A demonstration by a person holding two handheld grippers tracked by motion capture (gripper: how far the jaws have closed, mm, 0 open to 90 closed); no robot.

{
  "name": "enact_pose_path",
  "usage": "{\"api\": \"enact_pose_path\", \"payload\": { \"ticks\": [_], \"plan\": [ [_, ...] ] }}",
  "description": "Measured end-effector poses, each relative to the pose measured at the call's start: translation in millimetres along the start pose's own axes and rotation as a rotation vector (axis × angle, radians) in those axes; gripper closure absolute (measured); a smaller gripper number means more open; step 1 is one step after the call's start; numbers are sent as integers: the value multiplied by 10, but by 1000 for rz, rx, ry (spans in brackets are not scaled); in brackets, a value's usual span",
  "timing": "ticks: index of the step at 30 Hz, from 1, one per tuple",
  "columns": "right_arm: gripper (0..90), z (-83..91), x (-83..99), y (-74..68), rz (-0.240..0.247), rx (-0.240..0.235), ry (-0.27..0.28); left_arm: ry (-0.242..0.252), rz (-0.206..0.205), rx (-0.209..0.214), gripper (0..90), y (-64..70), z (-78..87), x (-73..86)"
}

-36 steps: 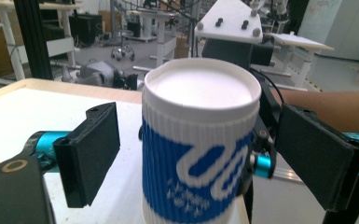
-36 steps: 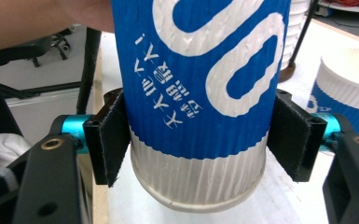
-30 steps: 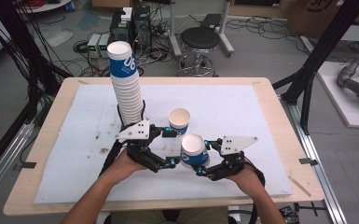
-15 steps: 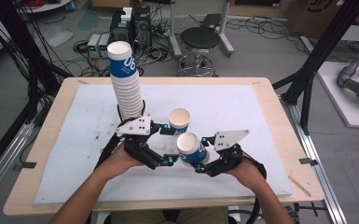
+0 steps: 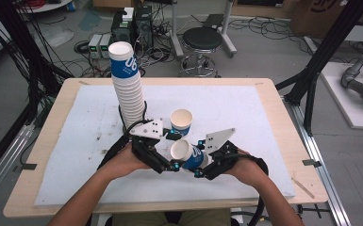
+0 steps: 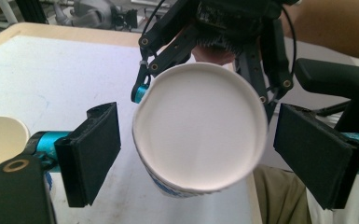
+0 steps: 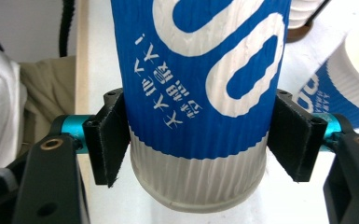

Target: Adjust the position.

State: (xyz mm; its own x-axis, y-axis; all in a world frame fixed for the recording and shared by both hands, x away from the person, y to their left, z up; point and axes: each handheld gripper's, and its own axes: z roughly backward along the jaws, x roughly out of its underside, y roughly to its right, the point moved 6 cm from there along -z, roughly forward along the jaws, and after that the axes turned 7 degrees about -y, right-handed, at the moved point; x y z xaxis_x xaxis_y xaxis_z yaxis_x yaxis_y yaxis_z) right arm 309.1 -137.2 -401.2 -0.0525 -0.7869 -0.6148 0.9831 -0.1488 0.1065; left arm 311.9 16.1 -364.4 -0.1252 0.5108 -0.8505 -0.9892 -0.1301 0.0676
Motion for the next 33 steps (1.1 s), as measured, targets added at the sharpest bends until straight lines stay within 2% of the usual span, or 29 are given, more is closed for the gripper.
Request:
{"api": "enact_pose_path", "payload": {
  "ticks": [1,3,9,11,15,22,26,28,31,33],
  "plan": [
    [287,-1,-7,0,6,0,-7,-21,-3,5,156,-3,-18,3],
    [286,-4,-11,-5,7,-6,-15,-34,-7,8,160,-6,-23,4],
    [286,-47,-15,-37,40,-15,-91,-74,-5,33,179,11,-72,5],
    [286,-54,-15,-50,52,-19,-115,-110,-12,53,192,24,-107,35],
    [287,-74,-18,-72,78,-20,-166,-140,-13,69,224,33,-137,64],
    [287,-91,-21,-87,93,-23,-208,-192,-19,81,278,35,-180,115],
    [286,-100,-12,-86,103,-19,-216,-197,-39,75,285,42,-194,129],
    [270,-98,-2,-88,91,-23,-219,-192,-58,70,296,38,-187,133],
    [224,-89,15,-85,76,-32,-191,-166,-87,67,301,32,-170,145],
    [214,-71,19,-80,54,-28,-140,-149,-91,61,302,22,-159,163]
  ]
}}
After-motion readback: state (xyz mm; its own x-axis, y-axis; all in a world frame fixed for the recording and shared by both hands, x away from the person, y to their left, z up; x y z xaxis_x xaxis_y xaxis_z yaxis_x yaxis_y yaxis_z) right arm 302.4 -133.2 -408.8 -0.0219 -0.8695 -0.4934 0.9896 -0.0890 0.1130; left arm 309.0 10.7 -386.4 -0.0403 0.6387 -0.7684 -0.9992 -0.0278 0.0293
